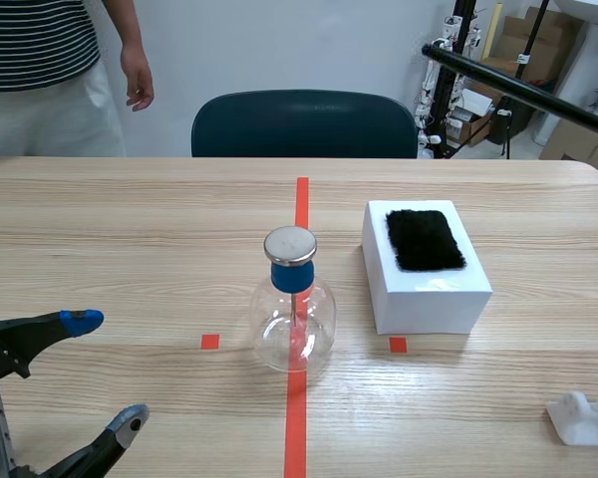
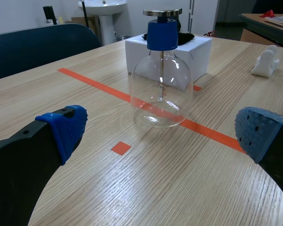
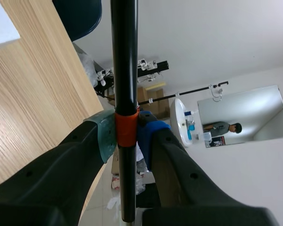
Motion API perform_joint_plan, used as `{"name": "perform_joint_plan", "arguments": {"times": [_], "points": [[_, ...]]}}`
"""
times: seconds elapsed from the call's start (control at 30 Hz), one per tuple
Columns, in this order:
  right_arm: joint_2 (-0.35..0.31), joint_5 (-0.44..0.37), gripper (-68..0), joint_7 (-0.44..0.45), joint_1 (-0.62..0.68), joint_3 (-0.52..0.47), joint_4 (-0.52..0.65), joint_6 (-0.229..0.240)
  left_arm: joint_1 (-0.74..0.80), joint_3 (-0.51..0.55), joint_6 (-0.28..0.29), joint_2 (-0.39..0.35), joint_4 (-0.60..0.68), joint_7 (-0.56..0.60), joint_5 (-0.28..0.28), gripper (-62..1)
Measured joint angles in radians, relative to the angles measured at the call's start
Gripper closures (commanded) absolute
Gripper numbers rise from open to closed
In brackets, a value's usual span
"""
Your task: Do the electroscope experiment. hold the rod still at the electroscope
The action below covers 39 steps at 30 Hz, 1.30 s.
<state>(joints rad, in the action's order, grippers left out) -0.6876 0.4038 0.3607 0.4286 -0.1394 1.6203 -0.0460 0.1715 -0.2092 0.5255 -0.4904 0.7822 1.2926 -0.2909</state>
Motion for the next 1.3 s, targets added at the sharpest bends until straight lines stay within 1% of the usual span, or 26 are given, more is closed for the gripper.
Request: {"name": "perform_joint_plan", "arguments": {"times": [0.17, 0.23, 0.3, 0.37, 0.53, 0.63, 0.77, 0.83, 0.9, 1.0, 1.17, 1.23, 1.3], "points": [[0.0, 0.0, 0.3, -0.012, -0.028, 0.0, 0.0, 0.026, 0.0, 0.0, 0.0, 0.0, 0.0, 0.0, 0.0, -62.3], [0.0, 0.0, 0.3, -0.027, -0.039, 0.0, 0.0, 0.028, 0.0, 0.0, 0.0, 0.0, 0.0, 0.0, 0.0, -62.3], [-0.008, 0.009, 0.3, -0.06, -0.059, 0.007, 0.0, 0.026, 0.0, 0.0, 0.0, 0.0, 0.0, 0.0, 0.0, -62.3], [-0.03, 0.034, 0.3, -0.084, -0.086, 0.032, 0.0, 0.026, 0.0, 0.0, 0.0, 0.0, 0.0, 0.0, 0.0, -62.3], [-0.09, 0.101, 0.3, -0.084, -0.164, 0.113, 0.0, 0.026, 0.0, 0.0, 0.0, 0.0, 0.0, 0.0, 0.0, -62.3], [-0.116, 0.178, 0.3, -0.08, -0.204, 0.151, 0.0, 0.025, 0.0, 0.0, 0.0, 0.0, 0.0, 0.0, 0.0, -62.3], [-0.127, 0.322, 0.3, -0.077, -0.247, 0.203, 0.0, 0.026, 0.0, 0.0, 0.0, 0.0, 0.0, 0.0, 0.0, -62.3], [-0.127, 0.364, 0.3, -0.065, -0.251, 0.219, 0.0, 0.025, 0.0, 0.0, 0.0, 0.0, 0.0, 0.0, 0.0, -62.3], [-0.127, 0.409, 0.3, -0.035, -0.251, 0.228, 0.0, 0.025, 0.0, 0.0, 0.0, 0.0, 0.0, 0.0, 0.0, -62.3], [-0.115, 0.472, 0.3, 0.002, -0.251, 0.231, 0.0, 0.025, 0.0, 0.0, 0.0, 0.0, 0.0, 0.0, 0.0, -62.3], [-0.067, 0.583, 0.3, 0.009, -0.251, 0.231, 0.0, 0.025, 0.0, 0.0, 0.0, 0.0, 0.0, 0.0, 0.0, -62.3], [-0.047, 0.608, 0.3, 0.008, -0.251, 0.231, 0.002, 0.025, 0.0, 0.0, 0.0, 0.0, 0.0, 0.0, 0.0, -62.3], [-0.043, 0.625, 0.3, 0.005, -0.251, 0.241, 0.008, 0.024, 0.0, 0.0, 0.0, 0.0, 0.0, 0.0, 0.0, -62.3]]}}
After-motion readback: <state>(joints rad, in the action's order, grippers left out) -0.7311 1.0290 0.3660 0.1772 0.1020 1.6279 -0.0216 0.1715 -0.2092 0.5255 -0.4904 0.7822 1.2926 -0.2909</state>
